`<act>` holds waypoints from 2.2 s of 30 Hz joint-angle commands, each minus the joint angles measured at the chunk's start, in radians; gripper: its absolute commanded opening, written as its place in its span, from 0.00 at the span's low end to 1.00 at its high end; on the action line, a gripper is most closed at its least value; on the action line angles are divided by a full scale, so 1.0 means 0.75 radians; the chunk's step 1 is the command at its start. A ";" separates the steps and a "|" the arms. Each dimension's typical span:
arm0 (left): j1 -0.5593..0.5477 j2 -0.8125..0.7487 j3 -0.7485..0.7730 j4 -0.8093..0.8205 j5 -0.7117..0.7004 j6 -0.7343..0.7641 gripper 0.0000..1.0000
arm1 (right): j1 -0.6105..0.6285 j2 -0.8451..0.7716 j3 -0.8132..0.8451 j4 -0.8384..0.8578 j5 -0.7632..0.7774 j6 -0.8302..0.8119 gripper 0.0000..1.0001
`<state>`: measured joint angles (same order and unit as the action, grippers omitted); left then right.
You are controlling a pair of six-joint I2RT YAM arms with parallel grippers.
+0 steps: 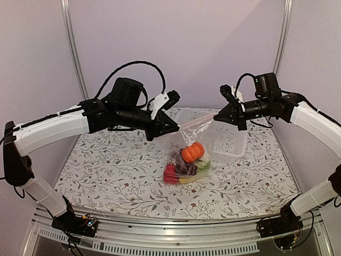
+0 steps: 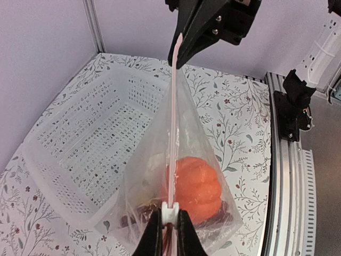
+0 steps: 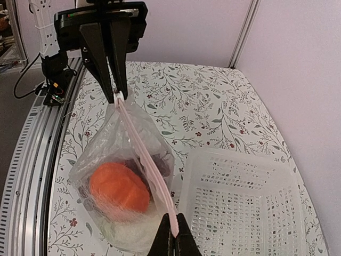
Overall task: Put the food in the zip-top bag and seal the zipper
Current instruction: Zip the zipper of the food storage bag.
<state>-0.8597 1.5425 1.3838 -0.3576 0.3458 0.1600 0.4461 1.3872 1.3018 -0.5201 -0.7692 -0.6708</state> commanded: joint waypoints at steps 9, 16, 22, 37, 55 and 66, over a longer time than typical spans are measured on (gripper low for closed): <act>0.056 -0.135 -0.121 -0.171 -0.067 -0.014 0.00 | -0.130 -0.050 0.003 -0.012 0.056 -0.003 0.00; 0.062 -0.177 -0.154 -0.200 -0.093 -0.016 0.00 | -0.163 -0.042 0.004 -0.012 0.051 0.000 0.00; 0.069 -0.222 -0.198 -0.205 -0.109 -0.031 0.00 | -0.182 -0.035 0.001 -0.011 0.046 -0.001 0.00; 0.086 -0.305 -0.270 -0.207 -0.139 -0.056 0.00 | -0.191 -0.029 0.001 -0.004 0.025 0.014 0.00; 0.097 -0.320 -0.283 -0.185 -0.146 -0.069 0.00 | -0.190 -0.021 -0.013 -0.004 -0.007 0.027 0.00; 0.099 -0.302 -0.291 -0.055 -0.125 -0.126 0.38 | -0.192 -0.014 -0.022 -0.021 -0.079 0.042 0.13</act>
<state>-0.8017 1.3228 1.1904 -0.4366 0.2489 0.0956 0.3153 1.3785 1.2949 -0.5465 -0.7975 -0.6537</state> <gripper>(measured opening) 0.327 0.090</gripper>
